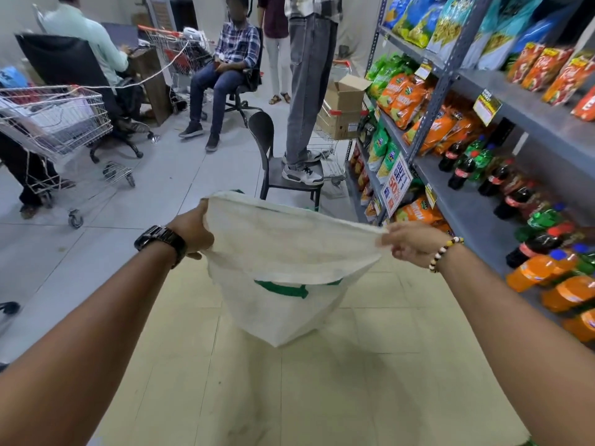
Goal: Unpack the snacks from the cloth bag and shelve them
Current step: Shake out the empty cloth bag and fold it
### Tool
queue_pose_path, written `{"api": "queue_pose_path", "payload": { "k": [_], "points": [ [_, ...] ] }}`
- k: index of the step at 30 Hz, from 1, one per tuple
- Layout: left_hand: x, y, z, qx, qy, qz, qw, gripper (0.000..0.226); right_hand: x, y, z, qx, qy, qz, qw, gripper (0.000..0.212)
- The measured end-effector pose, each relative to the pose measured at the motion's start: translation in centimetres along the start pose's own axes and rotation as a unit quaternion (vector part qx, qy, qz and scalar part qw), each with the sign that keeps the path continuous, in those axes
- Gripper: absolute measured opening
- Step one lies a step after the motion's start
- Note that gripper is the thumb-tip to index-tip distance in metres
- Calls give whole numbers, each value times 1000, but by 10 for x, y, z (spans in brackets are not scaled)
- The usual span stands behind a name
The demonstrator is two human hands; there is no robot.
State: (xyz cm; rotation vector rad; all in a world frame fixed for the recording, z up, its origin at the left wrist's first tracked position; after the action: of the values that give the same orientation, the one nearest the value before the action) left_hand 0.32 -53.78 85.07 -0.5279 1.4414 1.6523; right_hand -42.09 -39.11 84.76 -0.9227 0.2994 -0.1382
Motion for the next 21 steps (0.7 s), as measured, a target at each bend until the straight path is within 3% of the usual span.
{"api": "queue_pose_path", "payload": {
  "k": [3, 5, 8, 12, 17, 21],
  "points": [
    [-17, 11, -3, 21, 56, -88, 994, 82, 2, 11, -1, 20, 53, 243, 968, 28],
    [-27, 17, -6, 50, 94, -191, 976, 67, 1, 2, 3, -4, 125, 280, 952, 24],
    [-32, 16, -11, 44, 117, -236, 964, 50, -9, -12, 5, -39, 184, 187, 964, 23],
    [-35, 6, -22, 14, 127, -202, 971, 26, -13, -9, -1, 32, 148, 56, 987, 17],
    [-40, 0, -37, 40, 135, -178, 974, 38, -18, -20, 3, 20, 110, 9, 994, 24],
    [-46, -7, -45, 34, 150, -103, 983, 43, -15, -19, 1, 37, 38, -148, 988, 14]
  ]
}}
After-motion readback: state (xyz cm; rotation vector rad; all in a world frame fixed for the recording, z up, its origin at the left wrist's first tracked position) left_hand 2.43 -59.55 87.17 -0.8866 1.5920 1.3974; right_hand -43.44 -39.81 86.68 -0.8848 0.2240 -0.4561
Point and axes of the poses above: each hand's wrist, its own z-axis away from the middle knuckle, its own x-axis out of the palm, y = z × x, the point moved 5 cm from there along -z, towards the middle knuckle, and after that the axes turned 5 degrees about x, right-handed, at the moved point
